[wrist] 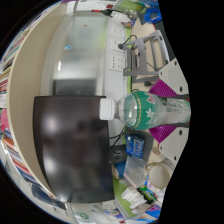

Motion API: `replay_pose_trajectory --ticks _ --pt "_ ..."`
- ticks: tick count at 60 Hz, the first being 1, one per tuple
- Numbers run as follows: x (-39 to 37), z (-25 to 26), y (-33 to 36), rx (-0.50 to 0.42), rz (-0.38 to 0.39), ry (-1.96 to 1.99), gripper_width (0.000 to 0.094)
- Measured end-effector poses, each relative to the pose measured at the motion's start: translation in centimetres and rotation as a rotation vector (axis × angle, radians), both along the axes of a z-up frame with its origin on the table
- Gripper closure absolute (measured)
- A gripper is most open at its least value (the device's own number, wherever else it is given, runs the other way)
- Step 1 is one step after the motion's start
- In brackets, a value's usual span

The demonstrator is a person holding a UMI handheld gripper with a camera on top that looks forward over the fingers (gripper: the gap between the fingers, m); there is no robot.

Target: Pour water

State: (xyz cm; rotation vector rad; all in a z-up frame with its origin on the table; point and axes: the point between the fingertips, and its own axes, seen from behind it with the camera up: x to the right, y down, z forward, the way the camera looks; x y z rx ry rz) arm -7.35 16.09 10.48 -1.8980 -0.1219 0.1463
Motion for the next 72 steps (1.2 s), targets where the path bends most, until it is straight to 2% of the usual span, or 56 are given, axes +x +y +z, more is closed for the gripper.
replay_pose_trajectory --ticks 16,20,30,36,43,57,66,72 --pt "0.4 -0.5 -0.3 0.025 -0.012 -0.039 0.0614" --pt "0.7 -0.5 -0.6 0.025 -0.027 -0.026 0.0587" --pt "0.5 -0.8 -1.6 0.006 -0.025 -0.052 0.0417" --pt "0.7 -0.9 -2.8 -0.025 -0.035 -0.054 0.0206" --pt "0.9 -0.2 -6.0 -0.042 -0.046 -0.090 0.0129" --pt "-0.6 4.2 -15.7 -0.106 -0.122 -0.078 0.0118" --pt "-1.4 9.3 -19.5 -0.107 -0.202 -0.062 0.0101" --pt "-1.8 12.6 -21.1 -0.069 -0.237 -0.047 0.0100"
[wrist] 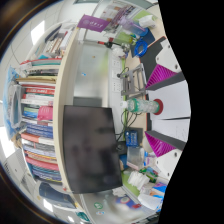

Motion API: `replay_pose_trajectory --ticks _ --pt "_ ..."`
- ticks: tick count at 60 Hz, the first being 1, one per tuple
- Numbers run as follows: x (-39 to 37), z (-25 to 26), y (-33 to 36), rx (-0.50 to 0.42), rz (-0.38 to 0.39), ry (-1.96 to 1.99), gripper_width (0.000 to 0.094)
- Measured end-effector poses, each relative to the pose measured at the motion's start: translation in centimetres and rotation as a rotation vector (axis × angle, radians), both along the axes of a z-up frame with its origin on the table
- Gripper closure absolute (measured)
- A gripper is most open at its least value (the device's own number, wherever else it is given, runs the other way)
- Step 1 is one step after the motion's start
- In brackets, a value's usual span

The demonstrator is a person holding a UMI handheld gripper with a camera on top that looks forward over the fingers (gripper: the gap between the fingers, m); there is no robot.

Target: Pour water

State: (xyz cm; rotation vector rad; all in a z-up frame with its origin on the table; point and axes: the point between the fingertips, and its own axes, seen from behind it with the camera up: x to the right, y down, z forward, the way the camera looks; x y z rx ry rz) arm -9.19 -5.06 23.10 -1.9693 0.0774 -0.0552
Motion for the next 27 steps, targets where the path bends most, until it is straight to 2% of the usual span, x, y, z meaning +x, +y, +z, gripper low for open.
replay_pose_trajectory --ticks 8,27 --pt "-0.5 2.0 -2.0 0.014 -0.029 0.019 0.0104" --pt "0.1 0.5 -3.9 -0.012 -0.051 0.043 0.0109"
